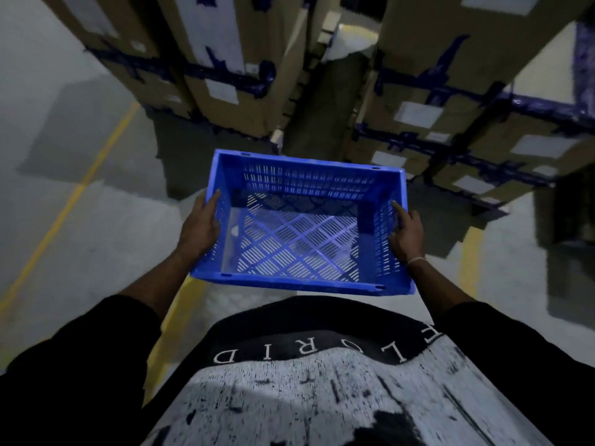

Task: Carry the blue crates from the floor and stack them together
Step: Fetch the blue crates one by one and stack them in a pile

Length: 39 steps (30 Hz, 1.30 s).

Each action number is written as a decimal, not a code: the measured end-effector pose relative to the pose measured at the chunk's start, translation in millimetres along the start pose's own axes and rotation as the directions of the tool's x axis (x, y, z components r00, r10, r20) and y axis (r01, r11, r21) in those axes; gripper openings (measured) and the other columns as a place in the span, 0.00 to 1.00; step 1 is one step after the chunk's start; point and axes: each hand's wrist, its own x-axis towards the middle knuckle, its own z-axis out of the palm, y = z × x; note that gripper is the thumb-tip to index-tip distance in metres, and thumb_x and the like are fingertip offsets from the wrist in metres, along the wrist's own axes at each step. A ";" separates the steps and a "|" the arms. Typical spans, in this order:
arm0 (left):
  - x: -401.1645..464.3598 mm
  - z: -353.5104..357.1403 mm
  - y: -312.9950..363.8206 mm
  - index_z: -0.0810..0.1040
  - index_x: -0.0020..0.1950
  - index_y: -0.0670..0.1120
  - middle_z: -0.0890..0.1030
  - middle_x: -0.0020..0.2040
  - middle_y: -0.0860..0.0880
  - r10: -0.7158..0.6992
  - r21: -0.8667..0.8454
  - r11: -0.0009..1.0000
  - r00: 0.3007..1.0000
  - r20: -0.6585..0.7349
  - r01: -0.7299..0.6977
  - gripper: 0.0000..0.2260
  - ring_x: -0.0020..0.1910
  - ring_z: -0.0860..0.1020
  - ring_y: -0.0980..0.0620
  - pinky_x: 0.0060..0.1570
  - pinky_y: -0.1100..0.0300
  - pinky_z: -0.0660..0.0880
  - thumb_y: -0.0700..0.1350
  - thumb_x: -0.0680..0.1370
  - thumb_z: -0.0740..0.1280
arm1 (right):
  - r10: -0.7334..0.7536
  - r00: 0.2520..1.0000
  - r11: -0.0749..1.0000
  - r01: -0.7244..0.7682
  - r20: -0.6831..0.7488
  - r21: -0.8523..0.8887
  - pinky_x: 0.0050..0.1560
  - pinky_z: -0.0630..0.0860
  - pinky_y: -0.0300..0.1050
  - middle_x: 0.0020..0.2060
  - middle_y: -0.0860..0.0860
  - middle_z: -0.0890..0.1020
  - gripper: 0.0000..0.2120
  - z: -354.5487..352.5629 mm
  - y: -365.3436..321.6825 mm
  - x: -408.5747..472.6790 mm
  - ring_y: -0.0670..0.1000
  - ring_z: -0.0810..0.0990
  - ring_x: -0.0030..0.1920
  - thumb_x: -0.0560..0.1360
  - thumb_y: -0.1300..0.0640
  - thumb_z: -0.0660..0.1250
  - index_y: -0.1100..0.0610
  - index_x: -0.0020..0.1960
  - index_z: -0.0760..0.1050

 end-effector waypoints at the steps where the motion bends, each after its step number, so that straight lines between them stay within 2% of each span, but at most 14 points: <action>1: 8.7 4.8 15.0 0.61 0.82 0.48 0.60 0.80 0.41 0.038 -0.002 0.999 0.999 0.015 -0.037 0.31 0.67 0.73 0.35 0.56 0.45 0.75 0.37 0.79 0.63 | 0.016 1.000 1.000 -0.016 -0.021 0.005 0.55 0.70 0.47 0.62 0.60 0.69 0.34 -11.1 14.1 -3.3 0.63 0.74 0.56 0.71 0.72 0.60 0.53 0.74 0.66; 4: 36.3 19.6 60.1 0.61 0.81 0.49 0.60 0.79 0.41 0.117 0.007 0.993 0.991 0.057 -0.117 0.30 0.67 0.73 0.36 0.56 0.45 0.76 0.38 0.79 0.63 | 0.075 0.993 0.997 -0.072 -0.091 0.036 0.53 0.68 0.45 0.62 0.61 0.69 0.33 -40.9 51.3 -15.1 0.63 0.73 0.56 0.72 0.73 0.59 0.55 0.75 0.66; 7: 63.8 35.6 106.0 0.61 0.81 0.48 0.60 0.80 0.42 0.196 0.012 0.980 0.975 0.101 -0.199 0.30 0.69 0.72 0.37 0.56 0.45 0.76 0.37 0.79 0.63 | 0.148 0.976 0.988 -0.142 -0.159 0.053 0.55 0.71 0.50 0.62 0.61 0.70 0.32 -64.6 84.4 -25.9 0.63 0.74 0.56 0.72 0.72 0.59 0.54 0.75 0.66; 12: 119.2 62.6 171.8 0.60 0.82 0.50 0.60 0.80 0.44 0.347 0.002 0.935 0.916 0.204 -0.354 0.30 0.67 0.73 0.37 0.55 0.43 0.77 0.38 0.80 0.62 | 0.292 0.919 0.956 -0.278 -0.264 0.088 0.54 0.72 0.51 0.58 0.61 0.70 0.30 -95.5 127.9 -42.6 0.63 0.75 0.53 0.75 0.69 0.59 0.53 0.75 0.65; 15: 160.1 83.4 215.9 0.60 0.82 0.51 0.61 0.79 0.43 0.442 -0.017 0.890 0.855 0.271 -0.455 0.31 0.67 0.73 0.36 0.57 0.42 0.77 0.38 0.80 0.62 | 0.379 0.865 0.925 -0.357 -0.328 0.127 0.51 0.71 0.49 0.56 0.61 0.70 0.30 -105.5 151.0 -49.7 0.63 0.74 0.50 0.75 0.69 0.58 0.54 0.76 0.65; 19: 214.2 114.7 275.0 0.58 0.82 0.54 0.59 0.80 0.47 0.586 -0.095 0.799 0.733 0.347 -0.594 0.33 0.68 0.74 0.39 0.62 0.41 0.76 0.38 0.79 0.64 | 0.505 0.767 0.863 -0.465 -0.397 0.199 0.49 0.69 0.46 0.55 0.61 0.70 0.29 -114.3 172.7 -63.2 0.63 0.75 0.49 0.76 0.68 0.59 0.54 0.76 0.65; 22: 246.2 136.1 325.7 0.55 0.82 0.57 0.58 0.80 0.50 0.648 -0.162 0.741 0.632 0.425 -0.651 0.35 0.67 0.76 0.40 0.61 0.40 0.77 0.41 0.78 0.67 | 0.586 0.674 0.808 -0.528 -0.450 0.262 0.54 0.71 0.47 0.56 0.60 0.71 0.28 -125.5 181.2 -77.3 0.62 0.76 0.51 0.76 0.66 0.60 0.53 0.75 0.66; 29: 270.0 194.2 459.0 0.58 0.82 0.56 0.59 0.80 0.47 0.753 -0.208 0.553 0.378 0.538 -0.807 0.36 0.70 0.73 0.39 0.62 0.39 0.76 0.41 0.78 0.69 | 0.747 0.425 0.647 -0.640 -0.511 0.414 0.55 0.72 0.49 0.57 0.60 0.70 0.27 -136.8 211.2 -123.6 0.63 0.76 0.51 0.77 0.67 0.59 0.54 0.75 0.65; 34: 244.9 243.9 551.0 0.62 0.81 0.50 0.63 0.78 0.44 0.828 -0.300 0.383 0.181 0.531 -0.874 0.36 0.69 0.73 0.38 0.61 0.41 0.76 0.41 0.74 0.67 | 0.812 0.273 0.546 -0.667 -0.516 0.506 0.54 0.72 0.49 0.57 0.59 0.71 0.27 -149.9 252.9 -160.4 0.63 0.76 0.51 0.77 0.67 0.59 0.54 0.75 0.66; 37: 216.9 281.4 604.1 0.64 0.80 0.48 0.66 0.76 0.41 0.834 -0.321 0.342 0.128 0.536 -0.883 0.36 0.66 0.75 0.36 0.60 0.42 0.77 0.35 0.73 0.68 | 0.828 0.201 0.505 -0.673 -0.523 0.541 0.54 0.72 0.48 0.57 0.60 0.71 0.28 -164.8 288.8 -183.7 0.63 0.77 0.52 0.76 0.68 0.59 0.54 0.75 0.67; 39: 194.8 305.6 637.3 0.65 0.80 0.47 0.68 0.74 0.39 0.842 -0.327 0.313 0.101 0.530 -0.892 0.35 0.64 0.77 0.35 0.59 0.43 0.77 0.34 0.73 0.68 | 0.839 0.164 0.481 -0.667 -0.518 0.569 0.54 0.71 0.46 0.57 0.60 0.72 0.28 -178.7 314.9 -199.6 0.63 0.77 0.53 0.75 0.69 0.59 0.54 0.74 0.68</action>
